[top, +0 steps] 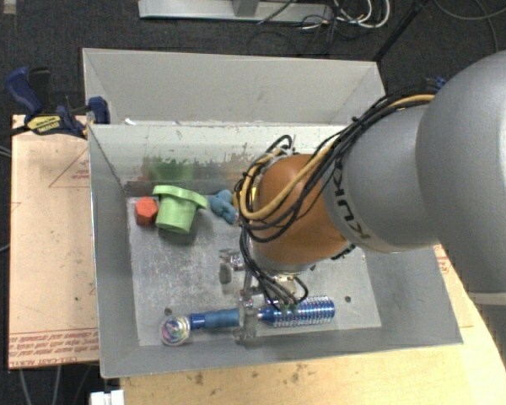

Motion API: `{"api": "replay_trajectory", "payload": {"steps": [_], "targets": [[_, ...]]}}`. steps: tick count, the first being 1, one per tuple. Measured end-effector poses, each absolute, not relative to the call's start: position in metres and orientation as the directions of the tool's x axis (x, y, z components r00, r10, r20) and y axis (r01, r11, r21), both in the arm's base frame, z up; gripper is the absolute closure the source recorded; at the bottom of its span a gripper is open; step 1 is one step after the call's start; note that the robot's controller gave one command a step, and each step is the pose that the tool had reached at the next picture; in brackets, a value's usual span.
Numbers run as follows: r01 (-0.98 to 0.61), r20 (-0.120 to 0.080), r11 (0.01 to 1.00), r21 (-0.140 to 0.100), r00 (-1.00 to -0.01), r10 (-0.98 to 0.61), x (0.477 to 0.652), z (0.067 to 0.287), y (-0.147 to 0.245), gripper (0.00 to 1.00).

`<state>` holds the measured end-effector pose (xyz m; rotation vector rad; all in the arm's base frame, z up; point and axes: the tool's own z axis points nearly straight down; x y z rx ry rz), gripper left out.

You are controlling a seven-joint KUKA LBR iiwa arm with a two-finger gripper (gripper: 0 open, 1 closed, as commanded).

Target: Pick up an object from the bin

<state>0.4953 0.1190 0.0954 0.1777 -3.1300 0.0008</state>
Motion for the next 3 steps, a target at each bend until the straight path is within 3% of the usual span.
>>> {"api": "replay_trajectory", "payload": {"steps": [1, 2, 3], "targets": [[-0.095, -0.009, 0.995, 0.002, -0.995, -0.095, 0.487, 0.071, 0.116, 0.00], [-0.095, 0.001, 0.995, 0.002, -0.995, -0.095, 0.484, 0.071, 0.116, 1.00], [-0.122, -0.011, 0.993, 0.002, -0.993, -0.121, 0.512, 0.242, 0.117, 1.00]]}}
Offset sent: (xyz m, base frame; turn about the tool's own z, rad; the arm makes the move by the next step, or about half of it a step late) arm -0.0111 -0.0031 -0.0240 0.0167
